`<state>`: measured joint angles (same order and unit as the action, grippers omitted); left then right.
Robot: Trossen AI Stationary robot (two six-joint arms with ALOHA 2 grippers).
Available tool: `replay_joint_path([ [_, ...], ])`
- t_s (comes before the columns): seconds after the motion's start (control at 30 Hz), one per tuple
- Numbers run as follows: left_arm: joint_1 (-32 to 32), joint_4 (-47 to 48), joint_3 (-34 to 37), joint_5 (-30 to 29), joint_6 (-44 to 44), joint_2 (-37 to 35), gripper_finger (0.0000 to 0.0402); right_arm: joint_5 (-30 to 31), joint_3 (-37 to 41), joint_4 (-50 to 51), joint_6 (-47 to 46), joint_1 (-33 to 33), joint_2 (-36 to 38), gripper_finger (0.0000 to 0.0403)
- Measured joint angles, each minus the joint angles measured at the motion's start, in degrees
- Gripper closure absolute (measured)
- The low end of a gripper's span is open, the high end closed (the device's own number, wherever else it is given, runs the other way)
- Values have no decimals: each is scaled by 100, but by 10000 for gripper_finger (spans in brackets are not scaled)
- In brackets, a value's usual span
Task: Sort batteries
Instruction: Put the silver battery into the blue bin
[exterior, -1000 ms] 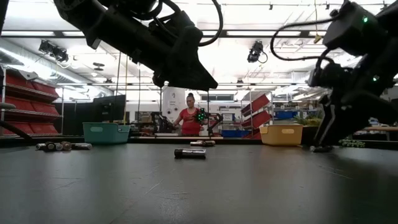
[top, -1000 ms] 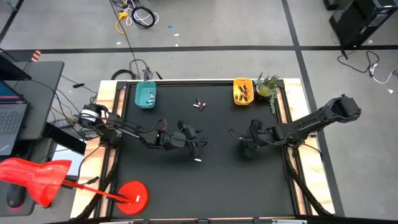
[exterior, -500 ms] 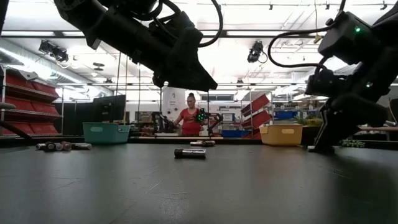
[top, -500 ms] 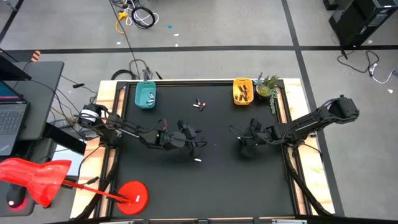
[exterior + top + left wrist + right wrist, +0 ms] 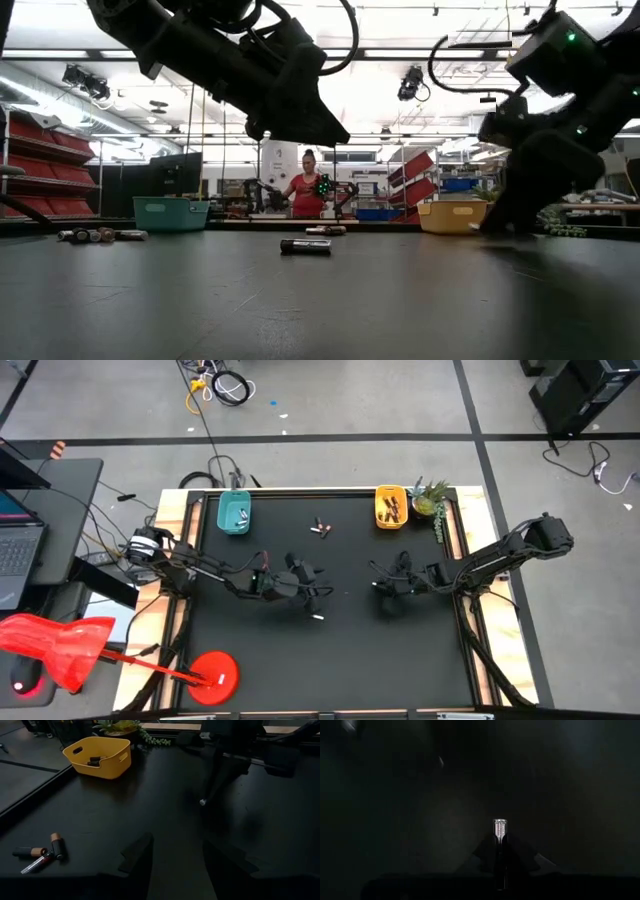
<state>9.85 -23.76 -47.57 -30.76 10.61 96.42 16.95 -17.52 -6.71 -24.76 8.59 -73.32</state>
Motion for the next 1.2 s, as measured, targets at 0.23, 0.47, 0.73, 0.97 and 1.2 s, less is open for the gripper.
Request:
replay_joint_path([
  [0.23, 0, -1323, -2, 73, -137, 636, 226, 324, -4, -1138, 399, -16, 4, 379],
  [0.47, 2, -3067, 0, 260, -140, 1695, 227, 431, -11, -2874, 879, 77, 11, 379],
  [0.73, 0, -3913, -107, 626, -44, 1915, 227, 396, -15, -4112, 1270, 346, 13, 379],
  [0.97, -4, -3962, -486, 974, -424, 1915, 227, 394, -15, -4455, 1334, 553, 15, 379],
  [1.2, -83, -3942, -828, 1217, -561, 1915, 227, 394, -17, -4616, 1445, 591, 15, 379],
])
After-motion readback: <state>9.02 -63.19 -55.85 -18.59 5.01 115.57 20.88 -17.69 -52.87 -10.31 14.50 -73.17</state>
